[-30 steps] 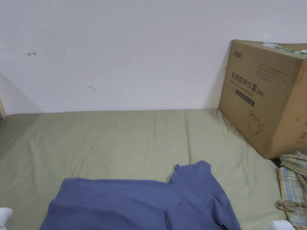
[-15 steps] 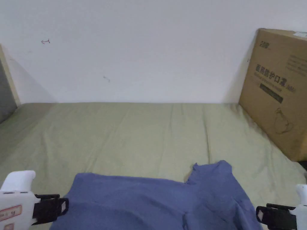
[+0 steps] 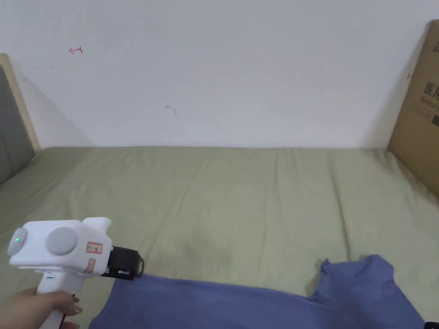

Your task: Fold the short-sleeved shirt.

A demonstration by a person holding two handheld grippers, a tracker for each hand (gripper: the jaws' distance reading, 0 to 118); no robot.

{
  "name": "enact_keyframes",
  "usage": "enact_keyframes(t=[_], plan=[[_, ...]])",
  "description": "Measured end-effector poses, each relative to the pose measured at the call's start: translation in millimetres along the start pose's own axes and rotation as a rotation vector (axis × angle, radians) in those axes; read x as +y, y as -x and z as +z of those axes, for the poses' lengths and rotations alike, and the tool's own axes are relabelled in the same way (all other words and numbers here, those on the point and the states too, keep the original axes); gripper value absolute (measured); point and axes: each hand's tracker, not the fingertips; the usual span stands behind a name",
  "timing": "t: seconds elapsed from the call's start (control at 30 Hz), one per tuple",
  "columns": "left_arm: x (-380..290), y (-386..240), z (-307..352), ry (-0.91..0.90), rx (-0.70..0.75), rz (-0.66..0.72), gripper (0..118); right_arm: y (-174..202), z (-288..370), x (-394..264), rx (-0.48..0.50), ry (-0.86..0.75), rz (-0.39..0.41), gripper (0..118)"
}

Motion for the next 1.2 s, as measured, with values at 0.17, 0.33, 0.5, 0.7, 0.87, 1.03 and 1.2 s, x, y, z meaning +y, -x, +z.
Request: enact_keyframes(t=[0.17,0.33,0.5,0.7,0.87,1.03,1.2], plan=[[-0.5,5.0,-50.5,0.058,0.038,0.005,98,-12.5,-22.9,-1.6,-0.029,0.044,-0.025,0],[-8.2,0.2,-55.9,0.055,0.085,-0.004,84,-24.6,-37.9,2.5,-0.041,0.069,-0.045,0],[-10.5,-9.5,-17.0,0.002,-0.066,-0.036,1,-34.2,-55.0,25.4,-0.032,0.063,-0.05,0],[-12.3,-13.7,18.4,-0.045,-0.051,-0.047,1,-54.6,-127.8,76.3,-0.08,0.138,-0.068,106],[-16.3,-7.7,29.6,-0.057,-0.061,-0.026,1,-74.8,-180.5,100.0,-0.2,0.187,-0.114,105],[-25.1,-1.7,31.9,-0.036,-0.053,-0.025,1,-79.2,-194.3,93.5,-0.216,0.284,-0.074,87],[-34.2,2.8,40.6,-0.029,-0.048,0.003,1,-57.1,-165.0,86.6,-0.098,0.284,0.021,3]])
